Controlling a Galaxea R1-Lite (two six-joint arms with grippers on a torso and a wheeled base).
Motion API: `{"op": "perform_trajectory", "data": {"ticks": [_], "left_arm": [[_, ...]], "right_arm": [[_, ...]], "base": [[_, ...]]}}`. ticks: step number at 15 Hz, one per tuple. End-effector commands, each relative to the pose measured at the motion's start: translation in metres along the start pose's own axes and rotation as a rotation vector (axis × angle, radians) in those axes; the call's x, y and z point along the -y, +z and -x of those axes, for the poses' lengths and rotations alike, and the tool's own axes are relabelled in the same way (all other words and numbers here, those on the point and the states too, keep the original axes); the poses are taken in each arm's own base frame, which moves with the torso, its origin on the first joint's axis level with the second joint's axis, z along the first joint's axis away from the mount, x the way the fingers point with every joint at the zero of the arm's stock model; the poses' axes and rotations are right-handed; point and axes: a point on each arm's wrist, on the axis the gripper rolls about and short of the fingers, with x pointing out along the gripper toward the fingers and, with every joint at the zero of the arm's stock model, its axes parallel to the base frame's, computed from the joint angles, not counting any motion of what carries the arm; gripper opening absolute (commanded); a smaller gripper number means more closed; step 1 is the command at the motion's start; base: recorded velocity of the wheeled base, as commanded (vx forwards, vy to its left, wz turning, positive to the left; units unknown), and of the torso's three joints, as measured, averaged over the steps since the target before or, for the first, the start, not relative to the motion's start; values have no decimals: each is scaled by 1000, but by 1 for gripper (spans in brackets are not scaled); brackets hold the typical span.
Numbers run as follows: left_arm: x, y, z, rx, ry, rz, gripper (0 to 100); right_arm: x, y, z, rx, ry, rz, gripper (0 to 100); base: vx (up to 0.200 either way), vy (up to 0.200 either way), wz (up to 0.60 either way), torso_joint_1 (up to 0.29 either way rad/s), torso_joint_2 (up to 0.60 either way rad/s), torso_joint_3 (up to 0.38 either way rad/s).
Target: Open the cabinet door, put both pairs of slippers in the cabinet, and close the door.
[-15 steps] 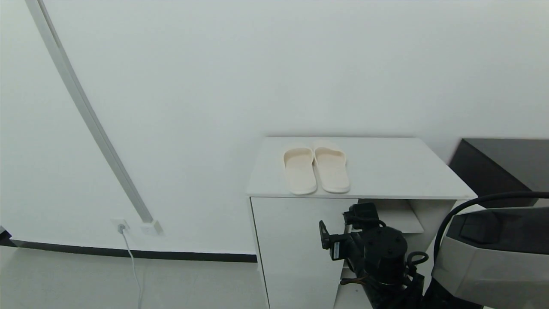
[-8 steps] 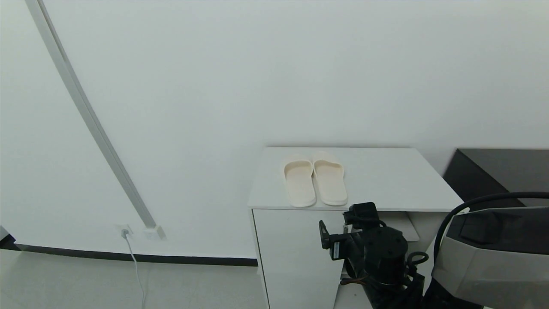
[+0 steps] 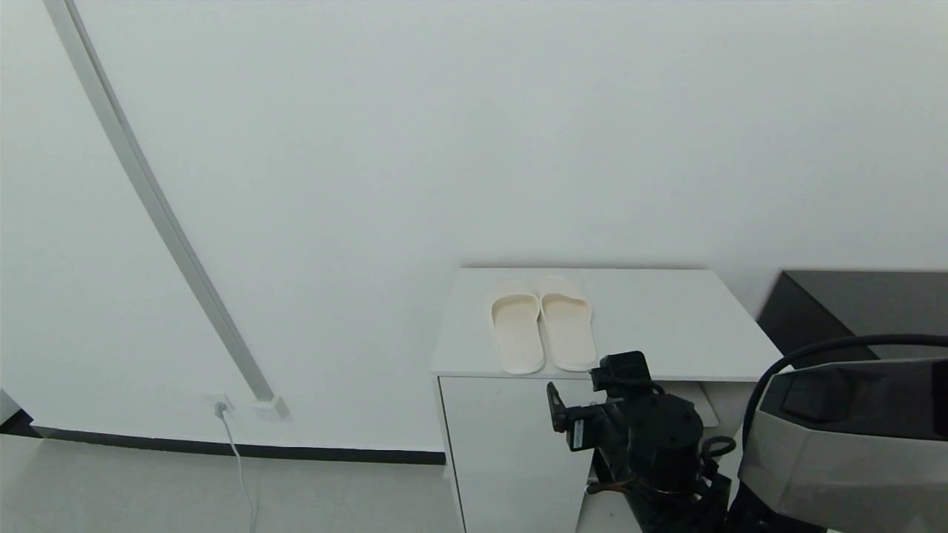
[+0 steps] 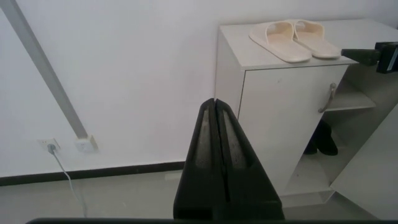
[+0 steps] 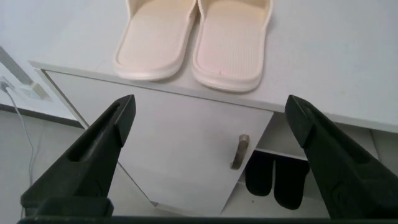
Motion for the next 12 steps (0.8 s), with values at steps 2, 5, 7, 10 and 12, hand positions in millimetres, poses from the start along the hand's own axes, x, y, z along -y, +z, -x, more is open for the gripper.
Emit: {"op": "perform_trajectory", "data": {"ticks": [2,5,7,10,12], "left_arm": [[0,0,0,-2,0,0,0],[0,0,0,-2,0,0,0],[0,0,0,-2,0,0,0],[0,0,0,-2,0,0,0],[0,0,0,-2,0,0,0]], "right_arm": [[0,-7,-3,3,3,22,100],[-5,13,-17,61,8,40,100],[-12,41,-24,17,2,50,100],[-24,98,-31,-53,-1,-5,100],[-34,119,-29,-132,-9,-49,100]], "base": [[0,0,0,122,-266,-125],[0,0,0,12,-20,-11],[0,0,0,0,0,0],[0,0,0,0,0,0],[0,0,0,0,0,0]]}}
